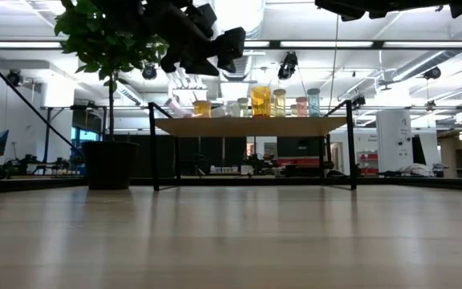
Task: Pick and place medicine bottles onto shelf by color
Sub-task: Put the transparent pill bottle on the shelf
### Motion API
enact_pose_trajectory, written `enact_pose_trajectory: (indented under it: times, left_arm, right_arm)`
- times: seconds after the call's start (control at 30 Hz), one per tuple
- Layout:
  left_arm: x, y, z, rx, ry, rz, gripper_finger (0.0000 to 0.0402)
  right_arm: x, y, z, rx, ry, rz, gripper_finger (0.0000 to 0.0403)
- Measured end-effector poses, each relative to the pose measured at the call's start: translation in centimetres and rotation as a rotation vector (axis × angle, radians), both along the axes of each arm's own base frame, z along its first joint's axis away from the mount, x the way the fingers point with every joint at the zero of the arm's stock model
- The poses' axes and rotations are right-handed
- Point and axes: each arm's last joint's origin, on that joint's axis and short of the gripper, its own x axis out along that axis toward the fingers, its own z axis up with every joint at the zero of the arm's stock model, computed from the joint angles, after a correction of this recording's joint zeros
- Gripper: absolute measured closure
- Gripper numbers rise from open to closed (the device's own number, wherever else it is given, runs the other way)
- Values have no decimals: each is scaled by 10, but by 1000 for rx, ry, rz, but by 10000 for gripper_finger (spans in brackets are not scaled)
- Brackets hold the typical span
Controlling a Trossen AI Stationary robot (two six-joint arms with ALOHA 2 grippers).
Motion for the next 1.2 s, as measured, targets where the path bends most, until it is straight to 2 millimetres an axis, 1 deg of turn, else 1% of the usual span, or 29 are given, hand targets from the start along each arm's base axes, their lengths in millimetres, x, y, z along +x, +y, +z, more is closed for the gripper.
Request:
enact_pose_trajectory:
  times: [0.23, 0.37, 0.5, 0.67, 0.77, 0.83, 0.93, 1.0, 1.07, 1.13, 1.2]
  left_arm:
    - [1, -6, 2, 2, 0, -25, 207]
    - [4, -22, 7, 4, -2, -135, 207]
    - [5, -50, 18, 35, 2, -261, 207]
    - [-5, -93, 29, 57, 29, -412, 207]
    - [-12, -123, 26, 78, 108, -575, 207]
    - [-17, -146, 21, 90, 160, -667, 207]
    - [-28, -178, 16, 132, 203, -762, 207]
    - [-35, -194, 14, 182, 235, -792, 207]
    - [-43, -204, 12, 233, 270, -797, 207]
    - [-52, -209, 13, 273, 292, -802, 207]
    - [-60, -209, 15, 296, 295, -809, 207]
  right_arm:
    - [0, 0, 0, 0, 3, 0, 202]
    - [0, 0, 0, 0, 5, 0, 202]
    - [0, 0, 0, 0, 5, 0, 202]
    - [0, 0, 0, 25, 5, -2, 202]
    - [0, 0, 1, 104, -3, -28, 202]
    - [0, -1, 7, 163, -9, -64, 202]
    - [5, -1, 14, 236, -5, -82, 202]
    - [12, -2, 15, 265, 14, -101, 202]
    - [24, -2, 16, 285, 35, -129, 202]
    - [40, -2, 13, 308, 76, -164, 202]
    - [58, -4, 13, 347, 94, -232, 202]
